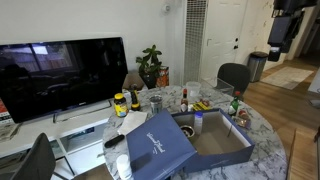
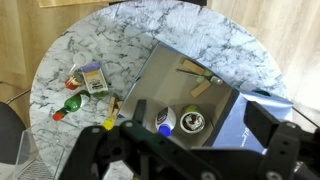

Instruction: Put the white bottle into the box

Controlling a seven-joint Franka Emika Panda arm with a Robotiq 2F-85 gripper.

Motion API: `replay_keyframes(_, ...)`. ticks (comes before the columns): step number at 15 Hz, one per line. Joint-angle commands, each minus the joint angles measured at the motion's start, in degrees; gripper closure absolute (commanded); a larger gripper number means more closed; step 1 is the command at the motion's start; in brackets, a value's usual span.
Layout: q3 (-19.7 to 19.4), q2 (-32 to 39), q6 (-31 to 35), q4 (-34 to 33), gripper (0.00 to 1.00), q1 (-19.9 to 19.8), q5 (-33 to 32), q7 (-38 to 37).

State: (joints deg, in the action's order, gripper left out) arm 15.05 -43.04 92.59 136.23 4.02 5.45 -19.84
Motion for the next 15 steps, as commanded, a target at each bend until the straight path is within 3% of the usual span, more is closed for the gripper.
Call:
replay_keyframes(1,-0.17,0.11,-0.13,-0.15,0.0,0.23,-0.14,-0.13)
replay_keyframes(4,-0.4,0.69,1.68,0.41,0.0,0.45,0.67,0.27)
replay_keyframes(7,-0.13,5.7,13.32,1.57,0.0,3.34,3.84,5.73)
replay_keyframes(11,0.31,18.68,27.47,-0.9,0.0,7.25,5.54,13.83)
replay_keyframes(15,3.33,33.65,26.23,-10.53,0.0,5.5,2.12,21.16)
